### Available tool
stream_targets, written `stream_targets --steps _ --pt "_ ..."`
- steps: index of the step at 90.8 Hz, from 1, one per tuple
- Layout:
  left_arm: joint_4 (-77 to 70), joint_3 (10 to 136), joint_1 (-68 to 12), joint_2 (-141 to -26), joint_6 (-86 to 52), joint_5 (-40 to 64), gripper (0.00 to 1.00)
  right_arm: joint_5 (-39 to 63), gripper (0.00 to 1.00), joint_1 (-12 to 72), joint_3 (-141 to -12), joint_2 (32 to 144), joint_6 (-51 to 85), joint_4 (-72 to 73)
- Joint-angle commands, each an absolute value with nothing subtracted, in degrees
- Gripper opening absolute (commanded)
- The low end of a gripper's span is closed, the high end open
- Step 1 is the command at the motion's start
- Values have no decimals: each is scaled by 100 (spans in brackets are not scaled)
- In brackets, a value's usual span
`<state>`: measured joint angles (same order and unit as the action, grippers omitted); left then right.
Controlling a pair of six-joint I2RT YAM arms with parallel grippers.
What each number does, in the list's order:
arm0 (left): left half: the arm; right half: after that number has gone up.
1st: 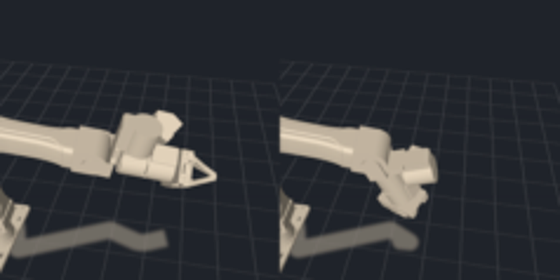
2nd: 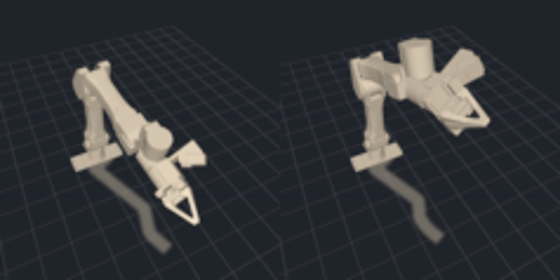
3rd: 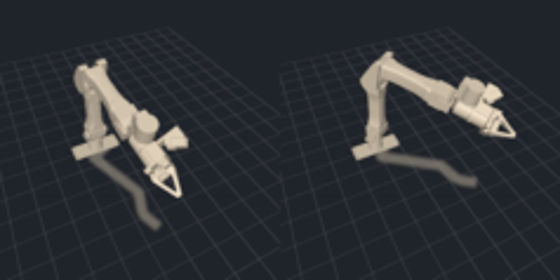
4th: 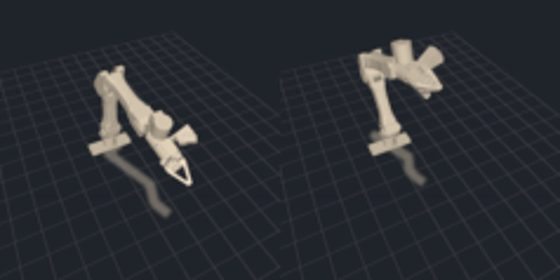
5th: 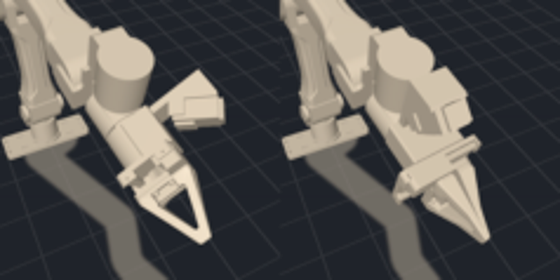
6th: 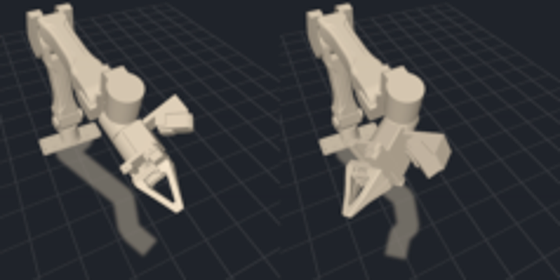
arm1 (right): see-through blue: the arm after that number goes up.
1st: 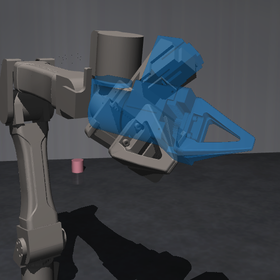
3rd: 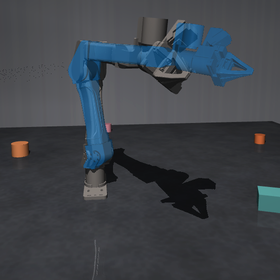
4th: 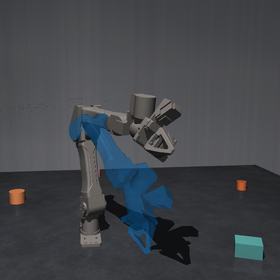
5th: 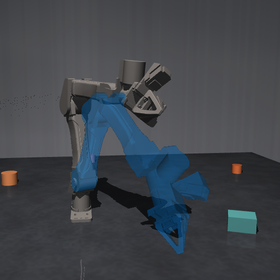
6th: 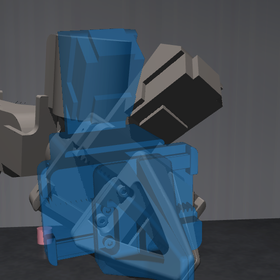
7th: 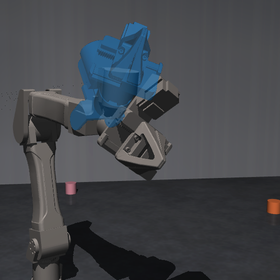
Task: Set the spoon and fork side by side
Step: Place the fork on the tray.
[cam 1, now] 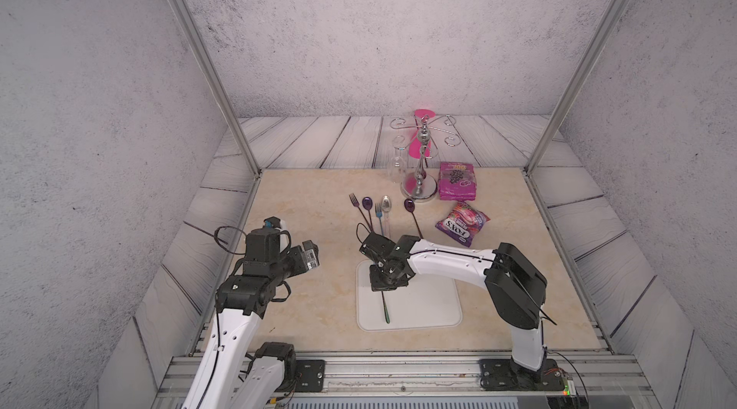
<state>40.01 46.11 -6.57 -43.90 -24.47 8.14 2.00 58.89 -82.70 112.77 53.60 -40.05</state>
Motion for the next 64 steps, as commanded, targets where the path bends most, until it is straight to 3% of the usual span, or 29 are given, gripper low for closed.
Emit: stream_targets --steps 1,41,57,64 --pt "3929 4535 -686 -4356 -2474 828 99 285 0 5938 -8475 11408 5829 -3986" --pt "3892 4518 -686 -4310 -2487 900 100 361 0 6073 -8913 11849 6385 -4313" --pt "3877 4518 -686 -4306 -2483 914 99 -4 0 6112 -9086 11701 6027 -4624" --pt "3869 4522 -686 -4324 -2483 921 100 -9 14 6124 -9195 11662 5610 -4793"
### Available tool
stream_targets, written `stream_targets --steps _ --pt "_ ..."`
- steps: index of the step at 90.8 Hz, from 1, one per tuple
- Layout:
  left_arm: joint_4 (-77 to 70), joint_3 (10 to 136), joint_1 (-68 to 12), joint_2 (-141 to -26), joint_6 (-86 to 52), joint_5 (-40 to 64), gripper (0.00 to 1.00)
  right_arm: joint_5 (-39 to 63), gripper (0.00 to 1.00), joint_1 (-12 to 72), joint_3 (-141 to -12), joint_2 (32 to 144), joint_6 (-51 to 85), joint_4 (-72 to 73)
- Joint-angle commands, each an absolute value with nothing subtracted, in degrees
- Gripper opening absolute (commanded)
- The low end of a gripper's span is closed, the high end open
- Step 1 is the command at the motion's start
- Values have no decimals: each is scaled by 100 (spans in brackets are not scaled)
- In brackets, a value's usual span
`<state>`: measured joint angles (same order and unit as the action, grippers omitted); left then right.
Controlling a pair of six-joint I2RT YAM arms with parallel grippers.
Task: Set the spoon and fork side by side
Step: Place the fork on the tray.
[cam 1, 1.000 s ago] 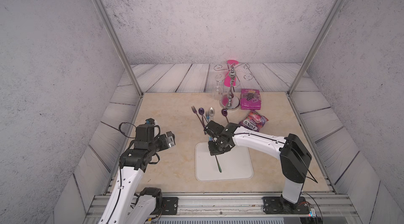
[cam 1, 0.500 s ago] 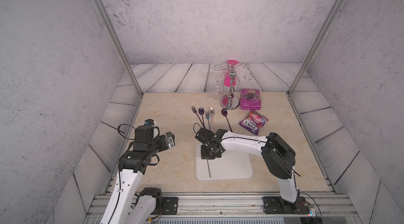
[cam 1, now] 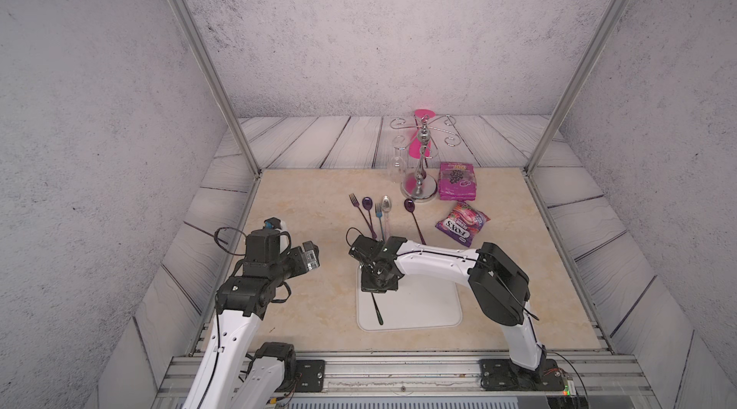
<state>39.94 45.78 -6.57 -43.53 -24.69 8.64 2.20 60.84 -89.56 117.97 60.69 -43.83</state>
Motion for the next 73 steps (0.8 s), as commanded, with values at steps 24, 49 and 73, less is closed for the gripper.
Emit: stream_targets --steps 24,49,73 --pt "3893 4526 -686 -4341 -2461 889 100 304 49 6112 -9279 11615 3271 -5233" --pt "3897 4535 -686 -4401 -2461 854 99 476 47 6057 -9974 12242 2502 -5708" --pt "3914 4544 -692 -4421 -2431 882 99 440 43 5976 -10362 12719 2693 -5731"
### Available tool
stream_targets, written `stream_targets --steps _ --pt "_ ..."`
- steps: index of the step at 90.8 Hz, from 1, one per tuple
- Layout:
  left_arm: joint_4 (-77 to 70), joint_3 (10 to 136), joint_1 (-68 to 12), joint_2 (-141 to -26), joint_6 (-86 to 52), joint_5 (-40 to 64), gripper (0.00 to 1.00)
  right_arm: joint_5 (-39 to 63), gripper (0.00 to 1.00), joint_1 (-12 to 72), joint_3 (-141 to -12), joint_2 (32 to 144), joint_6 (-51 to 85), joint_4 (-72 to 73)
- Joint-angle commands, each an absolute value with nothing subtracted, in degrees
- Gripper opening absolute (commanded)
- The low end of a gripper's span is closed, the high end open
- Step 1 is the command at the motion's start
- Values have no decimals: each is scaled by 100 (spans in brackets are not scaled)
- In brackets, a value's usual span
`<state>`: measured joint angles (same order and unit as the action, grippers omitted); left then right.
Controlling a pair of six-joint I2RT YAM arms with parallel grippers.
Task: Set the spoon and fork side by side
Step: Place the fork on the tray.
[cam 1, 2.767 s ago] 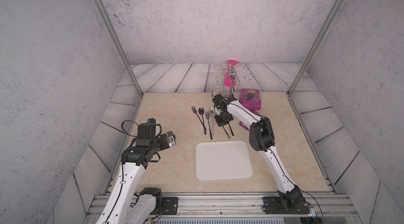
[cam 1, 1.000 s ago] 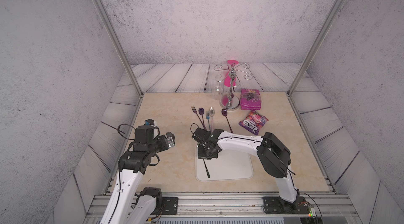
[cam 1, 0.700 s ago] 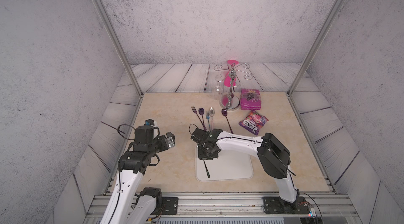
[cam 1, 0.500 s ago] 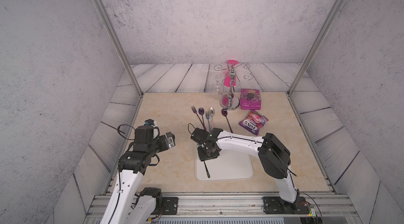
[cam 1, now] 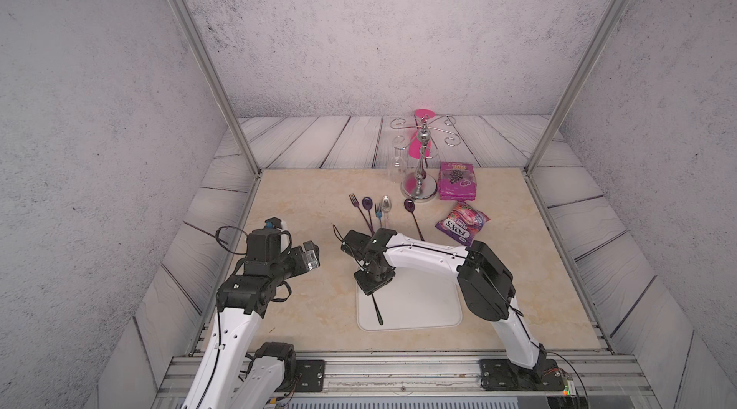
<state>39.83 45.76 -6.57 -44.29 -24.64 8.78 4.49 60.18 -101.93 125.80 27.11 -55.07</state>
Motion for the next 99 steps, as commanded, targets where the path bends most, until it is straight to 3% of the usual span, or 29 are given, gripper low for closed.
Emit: stream_targets --steps 1,54,86,99 --pt "3913 4548 -689 -4417 -2428 880 99 444 42 5972 -10380 12731 2696 -5731" --pt "3920 4538 -686 -4334 -2445 867 99 609 27 5898 -10423 13034 3377 -5541" --pt "3928 4531 -688 -4291 -2461 868 100 690 5 5901 -10330 13013 4110 -5465" --pt "3935 4526 -687 -4266 -2468 884 100 675 2 5898 -10233 12920 4647 -5359"
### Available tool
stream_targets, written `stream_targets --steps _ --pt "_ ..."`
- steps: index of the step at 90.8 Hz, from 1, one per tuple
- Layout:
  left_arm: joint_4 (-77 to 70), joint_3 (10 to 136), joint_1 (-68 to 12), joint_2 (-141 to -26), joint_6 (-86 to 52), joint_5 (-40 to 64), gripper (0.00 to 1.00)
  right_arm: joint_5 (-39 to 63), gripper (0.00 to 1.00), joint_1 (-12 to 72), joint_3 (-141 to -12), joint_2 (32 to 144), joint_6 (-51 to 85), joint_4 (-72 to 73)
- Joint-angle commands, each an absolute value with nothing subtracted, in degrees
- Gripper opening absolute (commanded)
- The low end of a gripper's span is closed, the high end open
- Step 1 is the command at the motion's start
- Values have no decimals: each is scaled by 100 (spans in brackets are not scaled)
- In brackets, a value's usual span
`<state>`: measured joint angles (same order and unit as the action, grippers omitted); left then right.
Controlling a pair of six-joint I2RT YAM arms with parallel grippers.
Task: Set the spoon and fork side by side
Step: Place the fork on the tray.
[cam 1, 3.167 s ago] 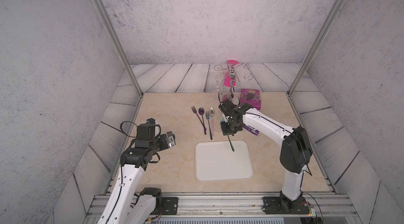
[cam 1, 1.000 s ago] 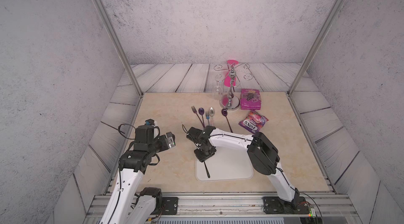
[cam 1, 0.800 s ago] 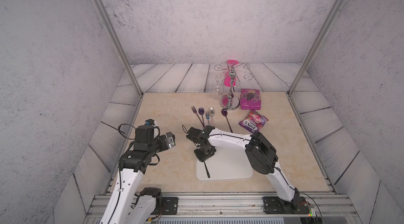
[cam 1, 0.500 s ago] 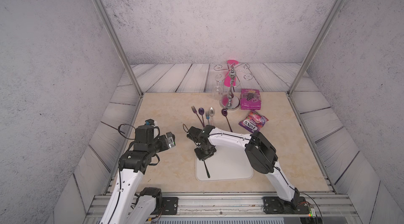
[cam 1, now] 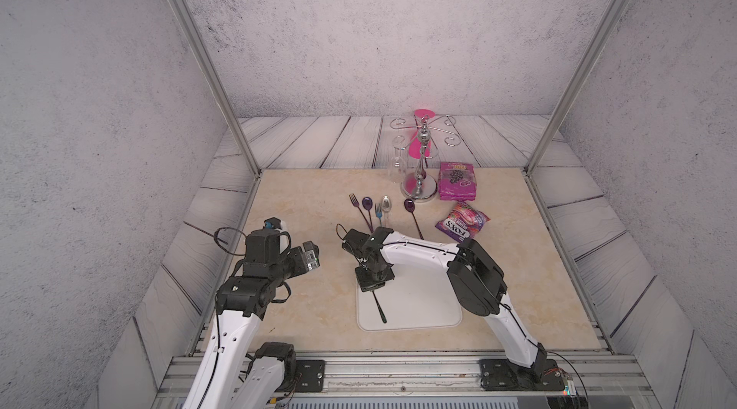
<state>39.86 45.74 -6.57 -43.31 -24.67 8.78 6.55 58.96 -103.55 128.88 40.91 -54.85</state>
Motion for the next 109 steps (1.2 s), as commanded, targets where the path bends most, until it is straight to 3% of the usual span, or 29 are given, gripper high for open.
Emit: stream_targets --steps 1,33,66,93,109 --pt "3932 4526 -686 -4264 -2469 882 99 676 2 5898 -10223 12911 4692 -5351" --pt "3929 4518 -688 -4202 -2470 905 99 559 2 5901 -9769 12575 5986 -4873" --pt "3919 4509 -686 -4219 -2479 939 100 536 4 5897 -9522 12521 6322 -4730" --pt "3902 4517 -696 -4275 -2470 946 99 81 30 5901 -9704 12259 5641 -5119" --pt "3892 4518 -686 -4326 -2461 940 99 -349 36 5903 -9685 11679 4774 -5369"
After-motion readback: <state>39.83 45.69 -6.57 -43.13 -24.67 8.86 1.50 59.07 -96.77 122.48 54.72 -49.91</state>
